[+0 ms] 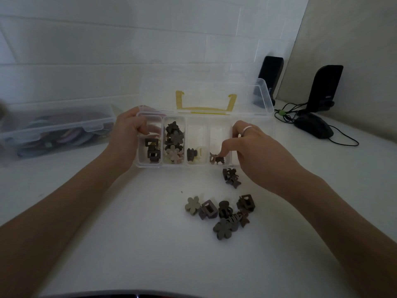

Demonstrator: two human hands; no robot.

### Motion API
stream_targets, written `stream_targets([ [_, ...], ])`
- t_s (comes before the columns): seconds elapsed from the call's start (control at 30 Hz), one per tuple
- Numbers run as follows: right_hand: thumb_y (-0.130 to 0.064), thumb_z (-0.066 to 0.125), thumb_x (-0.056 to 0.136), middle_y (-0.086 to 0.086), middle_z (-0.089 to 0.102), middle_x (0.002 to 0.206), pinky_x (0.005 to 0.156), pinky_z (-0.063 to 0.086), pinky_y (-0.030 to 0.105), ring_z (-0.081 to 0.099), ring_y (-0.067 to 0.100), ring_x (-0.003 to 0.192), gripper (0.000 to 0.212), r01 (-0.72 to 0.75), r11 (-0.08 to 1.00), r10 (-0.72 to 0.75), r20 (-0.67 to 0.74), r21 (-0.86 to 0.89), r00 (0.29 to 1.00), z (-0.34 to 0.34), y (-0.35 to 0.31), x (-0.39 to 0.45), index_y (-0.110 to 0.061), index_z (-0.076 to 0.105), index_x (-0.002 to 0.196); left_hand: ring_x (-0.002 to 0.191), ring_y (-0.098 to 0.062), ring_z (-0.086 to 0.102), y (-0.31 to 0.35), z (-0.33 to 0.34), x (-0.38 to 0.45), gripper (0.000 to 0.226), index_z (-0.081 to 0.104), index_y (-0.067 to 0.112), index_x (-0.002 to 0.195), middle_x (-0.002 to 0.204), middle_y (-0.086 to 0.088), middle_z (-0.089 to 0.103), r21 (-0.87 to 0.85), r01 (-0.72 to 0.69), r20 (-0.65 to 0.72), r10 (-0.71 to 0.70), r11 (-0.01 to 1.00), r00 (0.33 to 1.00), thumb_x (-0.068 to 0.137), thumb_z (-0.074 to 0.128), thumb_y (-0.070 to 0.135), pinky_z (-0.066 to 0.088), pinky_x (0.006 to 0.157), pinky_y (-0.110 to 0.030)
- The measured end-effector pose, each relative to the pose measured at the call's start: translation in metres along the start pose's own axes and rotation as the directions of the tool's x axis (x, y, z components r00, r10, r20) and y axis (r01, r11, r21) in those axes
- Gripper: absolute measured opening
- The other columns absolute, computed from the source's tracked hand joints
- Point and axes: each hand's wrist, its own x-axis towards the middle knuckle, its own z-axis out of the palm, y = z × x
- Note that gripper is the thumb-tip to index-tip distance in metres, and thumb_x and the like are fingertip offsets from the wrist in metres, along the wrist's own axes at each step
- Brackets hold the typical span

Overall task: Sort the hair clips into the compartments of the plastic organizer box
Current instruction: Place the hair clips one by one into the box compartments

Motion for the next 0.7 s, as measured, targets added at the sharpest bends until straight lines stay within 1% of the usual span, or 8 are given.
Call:
stream_targets([
  [0.13, 0.014, 0.045, 0.078, 0.001, 0.046, 0.096, 0.056, 0.036, 0.026, 0.047, 0.015, 0.087, 0.05, -0.007, 1.0, 0.008, -0.015, 0.022, 1.0, 0.001, 0.002, -0.001, -0.027, 0.068, 0.096, 0.058, -0.014, 0.062, 0.0, 0.001, 0.0, 0.034, 0.056, 0.01, 0.071, 0.066, 0.005, 0.066, -0.011, -0.018, -0.005, 0.018, 1.0, 1.0, 0.045, 0.036, 0.003, 0.052, 0.063, -0.031],
  [0.23, 0.015, 0.043, 0.077, -0.001, 0.048, 0.097, 0.057, 0.047, 0.031, 0.05, 0.016, 0.088, 0.047, -0.002, 0.997, 0.006, -0.05, 0.075, 0.999, 0.003, 0.005, 0.0, -0.027, 0.06, 0.092, 0.057, -0.013, 0.062, -0.001, 0.002, 0.0, 0.034, 0.058, 0.012, 0.068, 0.065, 0.005, 0.065, -0.028, -0.015, -0.011, 0.015, 0.999, 1.0, 0.045, 0.036, 0.003, 0.053, 0.058, -0.028],
  [0.33, 0.015, 0.041, 0.079, -0.002, 0.05, 0.1, 0.061, 0.052, 0.038, 0.053, 0.015, 0.087, 0.051, -0.002, 0.989, 0.016, -0.093, 0.149, 0.996, 0.001, 0.006, 0.002, -0.031, 0.054, 0.098, 0.058, -0.014, 0.062, -0.001, 0.001, 0.001, 0.034, 0.06, 0.013, 0.069, 0.067, 0.005, 0.066, -0.014, -0.015, -0.007, 0.015, 1.0, 1.0, 0.045, 0.037, 0.004, 0.052, 0.062, -0.032],
  [0.37, 0.014, 0.039, 0.079, -0.002, 0.049, 0.101, 0.059, 0.051, 0.035, 0.051, 0.014, 0.085, 0.056, 0.001, 0.99, 0.012, -0.087, 0.144, 0.996, 0.0, 0.005, 0.001, -0.033, 0.055, 0.103, 0.058, -0.014, 0.062, -0.001, 0.0, 0.001, 0.034, 0.058, 0.011, 0.071, 0.067, 0.005, 0.066, -0.007, -0.017, -0.002, 0.017, 1.0, 1.0, 0.046, 0.037, 0.004, 0.052, 0.063, -0.033],
  [0.43, 0.013, 0.038, 0.078, -0.002, 0.042, 0.098, 0.055, 0.041, 0.027, 0.043, 0.012, 0.083, 0.065, 0.022, 0.997, -0.019, -0.034, 0.072, 0.999, -0.003, 0.001, -0.001, -0.038, 0.057, 0.114, 0.057, -0.013, 0.062, 0.0, 0.001, 0.0, 0.034, 0.056, 0.01, 0.073, 0.065, 0.006, 0.066, -0.005, -0.02, 0.004, 0.02, 1.0, 1.0, 0.046, 0.036, 0.004, 0.053, 0.061, -0.031],
  [0.53, 0.011, 0.038, 0.078, -0.002, 0.031, 0.094, 0.062, 0.034, 0.026, 0.034, 0.014, 0.087, 0.071, 0.039, 0.999, -0.037, 0.085, -0.03, 0.996, -0.006, -0.006, -0.003, -0.041, 0.05, 0.124, 0.055, -0.012, 0.062, 0.0, 0.002, 0.0, 0.033, 0.054, 0.009, 0.073, 0.064, 0.006, 0.066, -0.018, -0.024, 0.003, 0.024, 1.0, 1.0, 0.046, 0.036, 0.003, 0.053, 0.055, -0.027],
  [0.6, 0.011, 0.037, 0.078, -0.001, 0.03, 0.094, 0.063, 0.033, 0.026, 0.033, 0.014, 0.089, 0.071, 0.039, 0.999, -0.035, 0.124, -0.03, 0.992, -0.005, -0.007, -0.003, -0.041, 0.047, 0.125, 0.056, -0.012, 0.062, 0.0, 0.003, -0.001, 0.033, 0.054, 0.008, 0.073, 0.065, 0.005, 0.066, -0.023, -0.027, 0.003, 0.027, 0.999, 1.0, 0.046, 0.036, 0.003, 0.053, 0.054, -0.026],
  [0.7, 0.015, 0.038, 0.075, -0.002, 0.035, 0.093, 0.058, 0.035, 0.026, 0.036, 0.013, 0.082, 0.064, 0.013, 1.0, -0.015, 0.108, 0.017, 0.994, -0.005, -0.004, -0.003, -0.033, 0.054, 0.114, 0.055, -0.012, 0.062, 0.001, 0.004, -0.001, 0.033, 0.053, 0.008, 0.074, 0.064, 0.006, 0.066, -0.031, -0.022, 0.008, 0.022, 0.999, 1.0, 0.047, 0.035, 0.003, 0.053, 0.052, -0.026],
])
